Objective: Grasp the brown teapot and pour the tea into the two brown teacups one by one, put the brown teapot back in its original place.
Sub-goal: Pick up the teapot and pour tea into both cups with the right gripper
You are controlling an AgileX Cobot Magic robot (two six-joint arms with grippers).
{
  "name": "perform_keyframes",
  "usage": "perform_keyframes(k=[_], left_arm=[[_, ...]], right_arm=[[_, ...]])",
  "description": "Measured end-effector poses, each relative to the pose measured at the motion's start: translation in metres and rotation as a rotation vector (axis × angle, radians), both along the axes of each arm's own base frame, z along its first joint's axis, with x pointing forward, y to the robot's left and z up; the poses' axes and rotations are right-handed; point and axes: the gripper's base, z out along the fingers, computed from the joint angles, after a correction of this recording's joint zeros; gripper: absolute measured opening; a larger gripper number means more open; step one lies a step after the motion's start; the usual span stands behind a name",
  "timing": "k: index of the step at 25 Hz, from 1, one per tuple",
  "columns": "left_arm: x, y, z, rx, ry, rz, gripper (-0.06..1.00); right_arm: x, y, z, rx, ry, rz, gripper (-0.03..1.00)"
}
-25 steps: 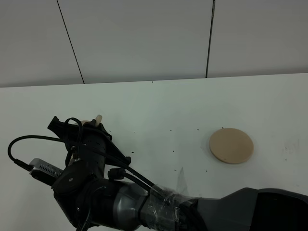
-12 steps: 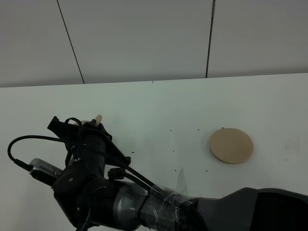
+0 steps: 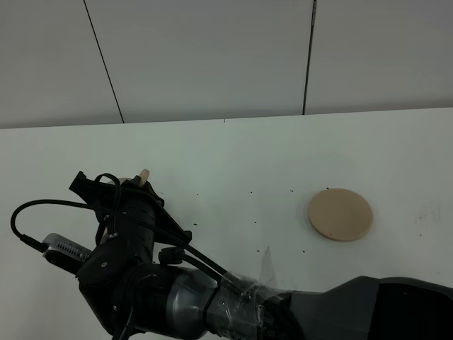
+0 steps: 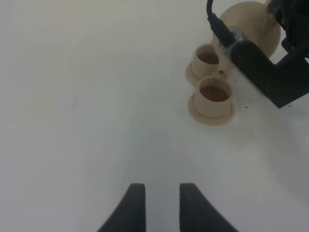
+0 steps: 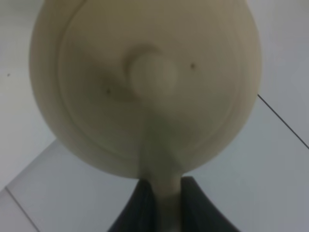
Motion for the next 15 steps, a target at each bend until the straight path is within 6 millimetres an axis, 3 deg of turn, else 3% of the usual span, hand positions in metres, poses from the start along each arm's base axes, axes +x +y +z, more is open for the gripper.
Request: perform_keyframes(k=[15], left_arm=[[0.0000, 0.0000, 0.0000, 0.000, 0.000, 0.000, 0.24]], right_arm=[[-0.0005, 0.0003, -0.0001, 0.000, 0.002, 0.001, 0.09]])
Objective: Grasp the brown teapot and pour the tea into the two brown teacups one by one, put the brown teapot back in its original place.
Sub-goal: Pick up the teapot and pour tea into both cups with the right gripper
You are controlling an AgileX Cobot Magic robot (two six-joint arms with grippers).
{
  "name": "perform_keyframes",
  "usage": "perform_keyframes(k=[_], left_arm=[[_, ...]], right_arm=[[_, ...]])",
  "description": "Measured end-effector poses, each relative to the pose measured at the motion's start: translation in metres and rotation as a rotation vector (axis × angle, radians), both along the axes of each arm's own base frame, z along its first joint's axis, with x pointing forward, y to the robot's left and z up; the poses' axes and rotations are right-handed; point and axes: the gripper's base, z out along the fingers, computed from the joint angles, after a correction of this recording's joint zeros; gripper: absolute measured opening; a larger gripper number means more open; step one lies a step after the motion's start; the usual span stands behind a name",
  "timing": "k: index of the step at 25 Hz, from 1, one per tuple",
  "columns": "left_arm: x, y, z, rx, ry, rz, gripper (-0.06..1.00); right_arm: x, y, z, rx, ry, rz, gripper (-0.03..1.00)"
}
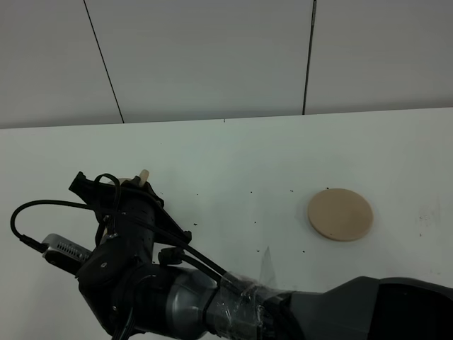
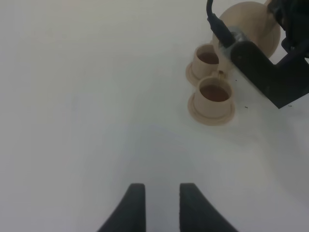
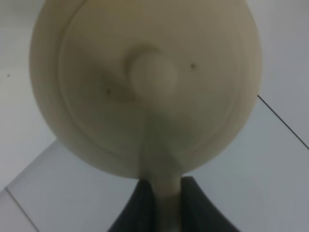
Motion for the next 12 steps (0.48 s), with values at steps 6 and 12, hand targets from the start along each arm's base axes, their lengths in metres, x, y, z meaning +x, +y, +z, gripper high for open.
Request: perform_keyframes(k=[6, 12], left_arm=[[0.0000, 0.0000, 0.0000, 0.000, 0.000, 0.000, 0.24], [0.0000, 0.0000, 0.0000, 0.000, 0.000, 0.000, 0.24]], right_arm=[[0.0004, -0.0002, 0.0000, 0.001, 0.000, -0.001, 0.09], [0.0004, -0.0002, 0.0000, 0.000, 0.001, -0.001, 0.09]])
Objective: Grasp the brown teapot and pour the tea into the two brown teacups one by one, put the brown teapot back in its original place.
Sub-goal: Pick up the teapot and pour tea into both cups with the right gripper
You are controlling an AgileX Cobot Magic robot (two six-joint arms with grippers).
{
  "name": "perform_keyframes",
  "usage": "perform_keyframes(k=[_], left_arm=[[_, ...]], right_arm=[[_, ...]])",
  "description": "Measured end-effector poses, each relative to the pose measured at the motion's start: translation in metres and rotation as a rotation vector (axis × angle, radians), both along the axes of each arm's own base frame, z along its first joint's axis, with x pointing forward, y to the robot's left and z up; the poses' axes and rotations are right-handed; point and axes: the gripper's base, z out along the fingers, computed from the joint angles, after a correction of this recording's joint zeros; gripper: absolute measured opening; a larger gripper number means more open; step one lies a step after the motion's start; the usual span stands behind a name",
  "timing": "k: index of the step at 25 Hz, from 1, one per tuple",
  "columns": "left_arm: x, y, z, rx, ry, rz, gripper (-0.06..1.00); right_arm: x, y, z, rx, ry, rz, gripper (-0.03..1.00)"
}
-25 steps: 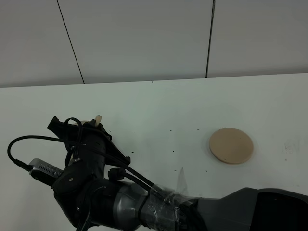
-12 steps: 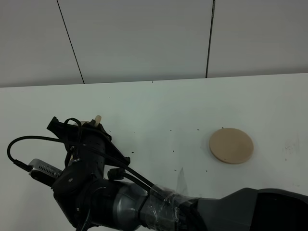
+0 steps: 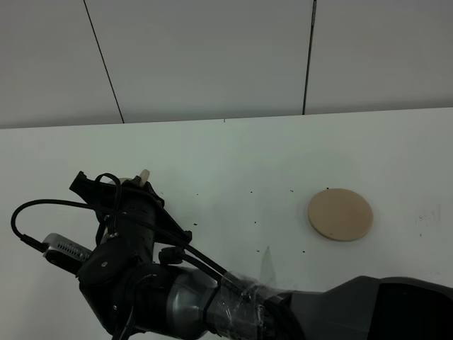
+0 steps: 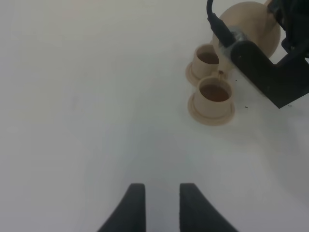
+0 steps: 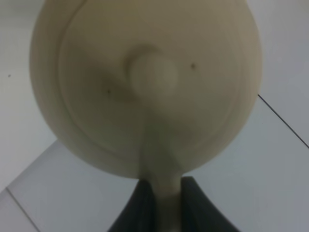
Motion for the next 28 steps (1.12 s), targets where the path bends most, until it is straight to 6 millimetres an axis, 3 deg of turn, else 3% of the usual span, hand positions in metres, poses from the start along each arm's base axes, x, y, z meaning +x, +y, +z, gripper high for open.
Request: perform_keyframes(k=[28], left_arm=[[0.0000, 0.0000, 0.0000, 0.000, 0.000, 0.000, 0.24]], right_arm=[[-0.0004, 0.0000, -0.0009, 0.006, 0.012, -0.003, 0.09]])
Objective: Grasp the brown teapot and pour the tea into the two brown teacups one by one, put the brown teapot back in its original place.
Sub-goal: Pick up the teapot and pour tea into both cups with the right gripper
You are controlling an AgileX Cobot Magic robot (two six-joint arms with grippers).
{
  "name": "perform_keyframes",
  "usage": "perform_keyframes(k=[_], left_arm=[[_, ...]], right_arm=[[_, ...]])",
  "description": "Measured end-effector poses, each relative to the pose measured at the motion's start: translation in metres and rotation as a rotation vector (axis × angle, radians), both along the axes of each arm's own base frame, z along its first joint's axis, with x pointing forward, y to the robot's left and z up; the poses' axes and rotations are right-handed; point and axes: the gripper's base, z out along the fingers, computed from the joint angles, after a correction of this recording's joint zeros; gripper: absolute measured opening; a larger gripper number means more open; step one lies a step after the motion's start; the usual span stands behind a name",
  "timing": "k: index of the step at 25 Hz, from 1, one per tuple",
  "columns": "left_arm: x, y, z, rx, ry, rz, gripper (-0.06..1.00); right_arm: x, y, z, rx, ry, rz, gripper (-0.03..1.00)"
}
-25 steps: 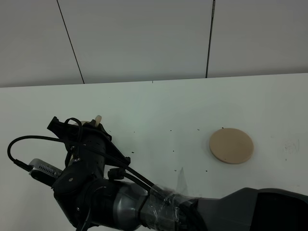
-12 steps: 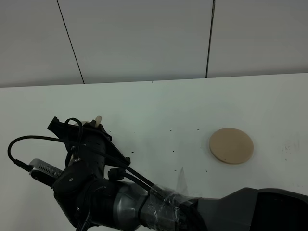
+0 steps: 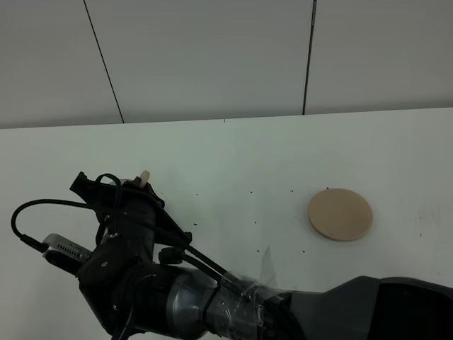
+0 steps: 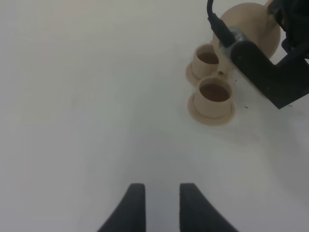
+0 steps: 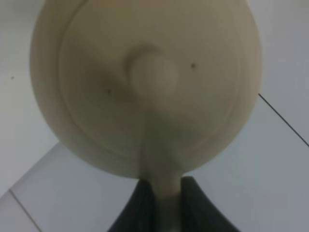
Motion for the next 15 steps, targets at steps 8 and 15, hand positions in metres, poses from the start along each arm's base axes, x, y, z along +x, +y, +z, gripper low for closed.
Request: perform_keyframes(k=[8, 15], left_arm=[[0.0000, 0.0000, 0.0000, 0.000, 0.000, 0.000, 0.24], [0.0000, 0.0000, 0.0000, 0.000, 0.000, 0.000, 0.24]], right_arm=[[-0.0016, -0.0009, -0.0037, 0.034, 0.053, -0.027, 0.09], [-0.0017, -0.0010, -0.0040, 0.081, 0.066, -0.052, 0.09]])
